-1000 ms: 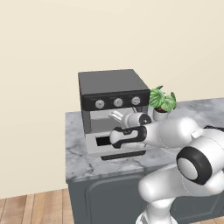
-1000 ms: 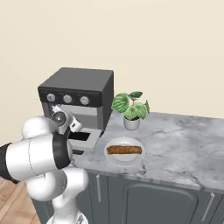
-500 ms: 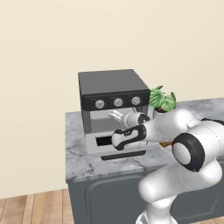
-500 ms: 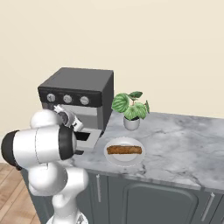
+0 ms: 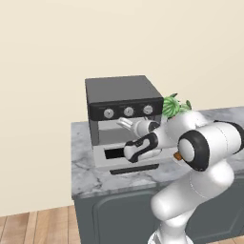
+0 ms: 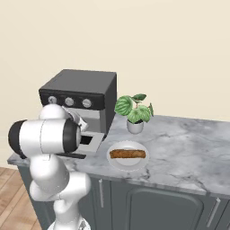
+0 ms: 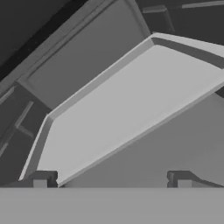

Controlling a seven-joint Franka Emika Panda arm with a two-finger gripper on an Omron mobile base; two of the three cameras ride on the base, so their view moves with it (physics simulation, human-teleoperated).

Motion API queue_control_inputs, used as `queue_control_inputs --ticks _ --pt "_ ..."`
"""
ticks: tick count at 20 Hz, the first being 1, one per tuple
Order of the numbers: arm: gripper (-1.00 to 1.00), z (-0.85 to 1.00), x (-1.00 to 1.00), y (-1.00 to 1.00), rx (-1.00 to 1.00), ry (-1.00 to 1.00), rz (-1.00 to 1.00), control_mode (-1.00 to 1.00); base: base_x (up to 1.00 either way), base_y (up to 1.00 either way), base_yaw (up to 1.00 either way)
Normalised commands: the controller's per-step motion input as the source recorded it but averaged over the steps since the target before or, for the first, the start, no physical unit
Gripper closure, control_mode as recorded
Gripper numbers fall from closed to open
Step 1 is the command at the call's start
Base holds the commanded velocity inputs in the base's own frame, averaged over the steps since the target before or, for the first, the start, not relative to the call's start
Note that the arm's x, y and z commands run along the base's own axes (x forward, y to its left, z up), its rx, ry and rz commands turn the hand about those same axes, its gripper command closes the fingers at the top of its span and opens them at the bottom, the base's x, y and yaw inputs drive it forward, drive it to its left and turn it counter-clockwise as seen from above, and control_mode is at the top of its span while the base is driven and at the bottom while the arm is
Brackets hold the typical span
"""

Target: Pull the toaster oven rack outwards. Pick up the baguette from the plate and place it on the toaster oven rack. Close the toaster oven door fully and set the temperature to the lowest setting.

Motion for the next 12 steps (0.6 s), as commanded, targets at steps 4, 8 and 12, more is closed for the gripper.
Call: queue_control_inputs --ticks 4,8,12 --pt "-1.00 -0.11 0.32 0.00 0.00 0.00 0.00 -1.00 0.00 0.00 0.00" --pt "-1.00 -0.14 0.32 0.00 0.00 0.00 0.00 -1.00 0.00 0.00 0.00" --pt "-1.00 -0.17 0.33 0.00 0.00 0.00 0.00 -1.00 0.00 0.00 0.00"
